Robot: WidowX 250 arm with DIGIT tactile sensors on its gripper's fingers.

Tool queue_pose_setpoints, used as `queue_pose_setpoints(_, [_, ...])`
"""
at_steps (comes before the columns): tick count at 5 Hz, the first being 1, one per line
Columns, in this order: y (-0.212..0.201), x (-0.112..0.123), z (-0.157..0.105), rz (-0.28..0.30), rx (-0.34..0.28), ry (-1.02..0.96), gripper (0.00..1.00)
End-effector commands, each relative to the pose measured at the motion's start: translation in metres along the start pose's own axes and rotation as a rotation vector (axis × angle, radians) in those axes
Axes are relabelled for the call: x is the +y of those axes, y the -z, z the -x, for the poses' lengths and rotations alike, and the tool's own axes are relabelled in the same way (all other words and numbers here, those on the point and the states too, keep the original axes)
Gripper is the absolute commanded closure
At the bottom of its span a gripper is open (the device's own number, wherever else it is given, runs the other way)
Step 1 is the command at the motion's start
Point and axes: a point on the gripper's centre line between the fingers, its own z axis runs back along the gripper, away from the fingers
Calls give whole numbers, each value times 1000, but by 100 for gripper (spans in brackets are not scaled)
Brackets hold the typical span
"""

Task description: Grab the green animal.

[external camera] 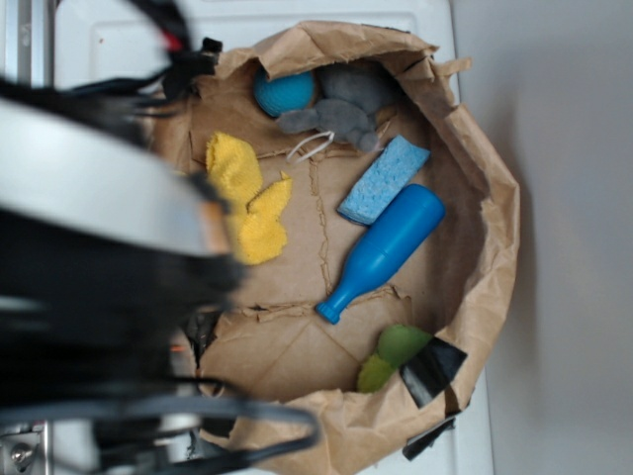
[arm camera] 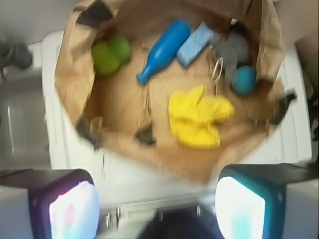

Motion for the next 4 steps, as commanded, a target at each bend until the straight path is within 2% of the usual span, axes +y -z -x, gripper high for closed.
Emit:
queue_pose_setpoints(1, [3,26,-23,-10,-53,-45,0])
queue_pose_setpoints(3, [3,26,-23,-10,-53,-45,0])
queue_pose_setpoints(4, [26,37,-45,64,-13,-252,0])
